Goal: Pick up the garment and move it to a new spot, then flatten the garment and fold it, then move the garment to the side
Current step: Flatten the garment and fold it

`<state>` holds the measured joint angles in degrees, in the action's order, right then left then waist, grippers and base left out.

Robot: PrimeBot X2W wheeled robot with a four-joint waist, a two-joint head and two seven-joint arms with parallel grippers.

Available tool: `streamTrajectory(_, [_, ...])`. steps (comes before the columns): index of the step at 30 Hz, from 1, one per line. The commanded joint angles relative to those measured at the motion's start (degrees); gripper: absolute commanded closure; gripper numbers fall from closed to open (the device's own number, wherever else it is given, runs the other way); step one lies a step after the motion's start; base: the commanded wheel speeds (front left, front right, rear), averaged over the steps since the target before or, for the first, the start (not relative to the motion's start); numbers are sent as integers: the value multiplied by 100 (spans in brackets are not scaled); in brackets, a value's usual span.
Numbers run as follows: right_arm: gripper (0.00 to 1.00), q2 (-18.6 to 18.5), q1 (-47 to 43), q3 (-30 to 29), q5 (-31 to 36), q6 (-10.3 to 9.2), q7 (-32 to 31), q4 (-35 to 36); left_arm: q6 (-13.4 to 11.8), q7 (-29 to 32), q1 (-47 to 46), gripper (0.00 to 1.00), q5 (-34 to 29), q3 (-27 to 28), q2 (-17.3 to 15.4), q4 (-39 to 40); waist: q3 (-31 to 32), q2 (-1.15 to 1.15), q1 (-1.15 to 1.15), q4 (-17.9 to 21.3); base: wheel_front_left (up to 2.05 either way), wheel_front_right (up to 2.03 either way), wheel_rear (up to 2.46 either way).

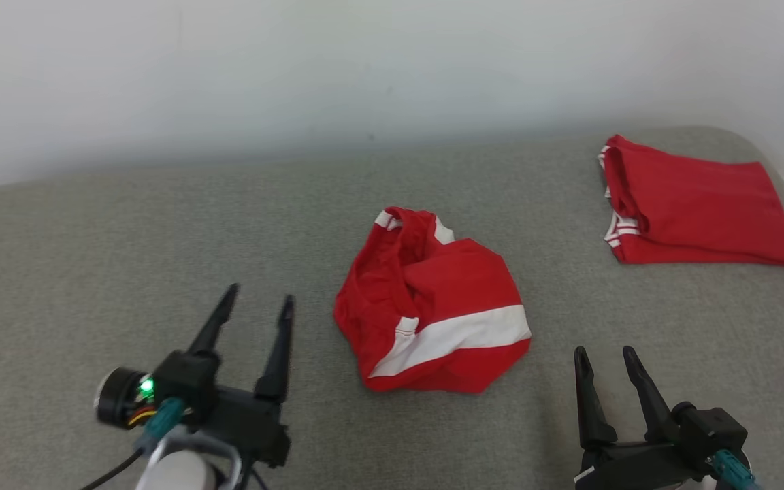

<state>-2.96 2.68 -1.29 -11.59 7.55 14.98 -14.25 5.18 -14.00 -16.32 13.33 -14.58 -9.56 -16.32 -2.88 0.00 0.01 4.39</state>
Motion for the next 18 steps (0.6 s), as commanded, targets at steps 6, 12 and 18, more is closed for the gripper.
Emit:
streamTrajectory(6, [0,18,156,14,-123,-15,26,67,164,111,-682,0,-140,-604,156,-727,-461,0,-1,615,0,0,0])
streamTrajectory(12, [0,18,229,45,-192,-15,26,50,199,132,-978,0,-173,-902,138,-1223,-612,0,-1,873,0,0,0])
streamTrajectory(18, [0,18,250,74,-259,-15,26,70,232,164,-1183,0,-159,-1243,123,-1693,-678,0,-1,1091,0,0,0])
